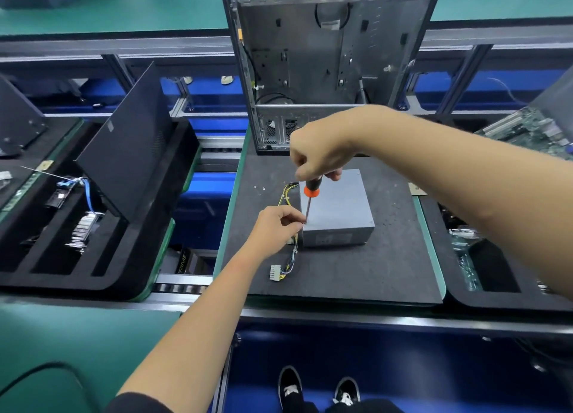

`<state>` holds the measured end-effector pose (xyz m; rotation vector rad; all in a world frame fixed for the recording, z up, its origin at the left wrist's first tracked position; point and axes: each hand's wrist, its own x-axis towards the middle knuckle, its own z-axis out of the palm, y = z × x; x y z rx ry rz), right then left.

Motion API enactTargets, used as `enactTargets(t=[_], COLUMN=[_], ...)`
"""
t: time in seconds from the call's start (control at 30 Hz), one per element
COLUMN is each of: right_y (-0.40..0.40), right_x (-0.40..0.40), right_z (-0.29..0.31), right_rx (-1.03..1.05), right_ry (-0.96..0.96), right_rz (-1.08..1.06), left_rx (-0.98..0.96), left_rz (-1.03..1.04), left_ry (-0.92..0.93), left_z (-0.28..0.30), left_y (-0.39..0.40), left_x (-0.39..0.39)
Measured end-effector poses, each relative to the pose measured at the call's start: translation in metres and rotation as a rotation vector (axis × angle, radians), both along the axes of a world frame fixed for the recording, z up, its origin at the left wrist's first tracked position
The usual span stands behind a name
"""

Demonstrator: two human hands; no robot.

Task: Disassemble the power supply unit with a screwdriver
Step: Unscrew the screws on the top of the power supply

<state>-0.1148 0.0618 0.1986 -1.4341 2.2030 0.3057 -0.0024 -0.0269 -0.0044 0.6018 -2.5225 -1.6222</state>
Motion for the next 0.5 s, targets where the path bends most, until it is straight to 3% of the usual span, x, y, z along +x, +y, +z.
enactTargets(t=[0.23,0.5], right_y=[-0.001,-0.008], right_x=[0.001,-0.007], right_z=[-0.007,-0.009], right_rx=[-0.053,-0.115], right_ry=[0.084,0.061], right_rz=[0.261,0.044], left_rx=[0.095,0.139], left_rz=[0.047,0.047], left_ry=[0.039,0.027], left_z=[-0.006,-0.009], left_y=[0.002,-0.003], left_x=[0.001,0.001])
